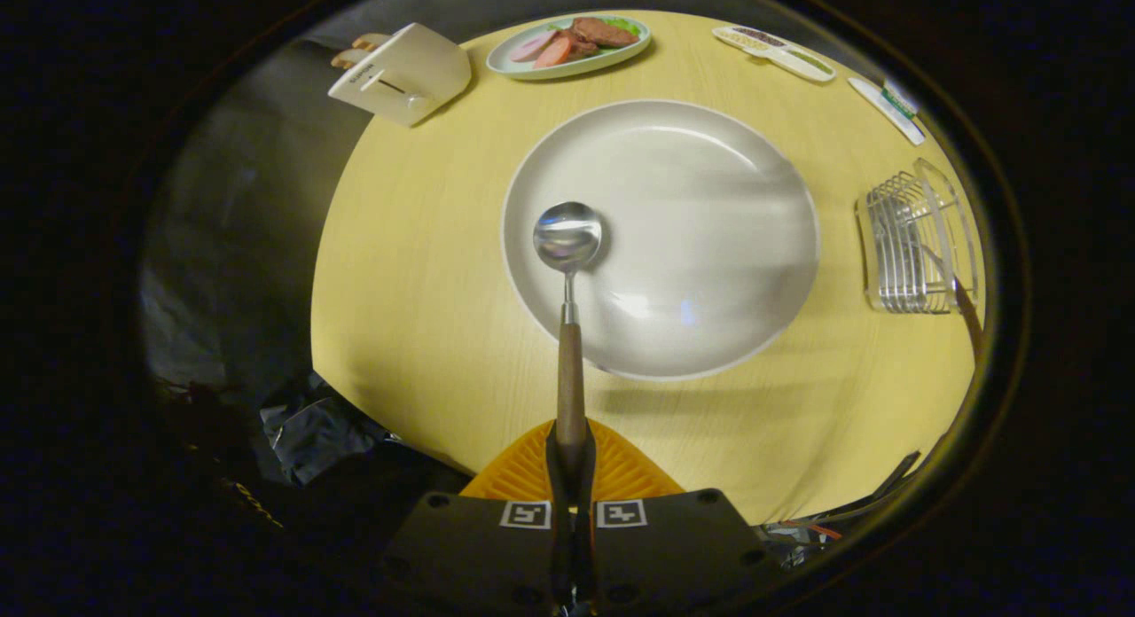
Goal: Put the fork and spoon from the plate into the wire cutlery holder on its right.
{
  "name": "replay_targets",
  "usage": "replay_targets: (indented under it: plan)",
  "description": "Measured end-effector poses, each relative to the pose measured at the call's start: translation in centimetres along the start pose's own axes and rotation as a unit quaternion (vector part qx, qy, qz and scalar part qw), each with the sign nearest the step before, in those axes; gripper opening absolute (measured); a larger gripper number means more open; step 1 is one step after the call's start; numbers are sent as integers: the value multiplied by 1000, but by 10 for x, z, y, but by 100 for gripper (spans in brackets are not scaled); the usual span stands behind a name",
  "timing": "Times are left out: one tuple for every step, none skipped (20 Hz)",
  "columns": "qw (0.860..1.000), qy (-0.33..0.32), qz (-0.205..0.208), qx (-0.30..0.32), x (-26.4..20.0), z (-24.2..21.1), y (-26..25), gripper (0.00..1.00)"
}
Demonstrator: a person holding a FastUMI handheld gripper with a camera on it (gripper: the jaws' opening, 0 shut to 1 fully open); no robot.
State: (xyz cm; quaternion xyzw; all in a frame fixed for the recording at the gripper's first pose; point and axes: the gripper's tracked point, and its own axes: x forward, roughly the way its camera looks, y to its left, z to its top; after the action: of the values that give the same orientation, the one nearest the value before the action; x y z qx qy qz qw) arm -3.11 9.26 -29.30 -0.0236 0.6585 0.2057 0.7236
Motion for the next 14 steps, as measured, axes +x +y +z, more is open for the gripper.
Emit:
replay_targets:
  plan:
    - [1000, -4, 3, 2, -7, -1, 2, 5]
    - [1000, -6, 7, 5, -15, -2, 3, 5]
    - [1000, -9, 10, 7, -22, -2, 4, 5]
    - [1000, -13, 12, 10, -31, -2, 3, 5]
    - [1000, -16, 11, 13, -44, -4, 0, 5]
    - [1000, -20, 10, 17, -56, -4, -3, 5]
    - [999, -25, 8, 23, -67, -3, -5, 5]
    - [999, -33, 5, 29, -79, 0, -10, 5]
    - [999, -40, 2, 35, -91, 2, -16, 5]
    - [998, -48, -4, 40, -102, 5, -24, 5]
    - [997, -55, -13, 46, -113, 8, -35, 5]
    - [997, -61, -23, 50, -123, 10, -46, 5]
    - [996, -66, -33, 57, -132, 11, -58, 5]
    - [995, -69, -41, 64, -141, 11, -70, 5]
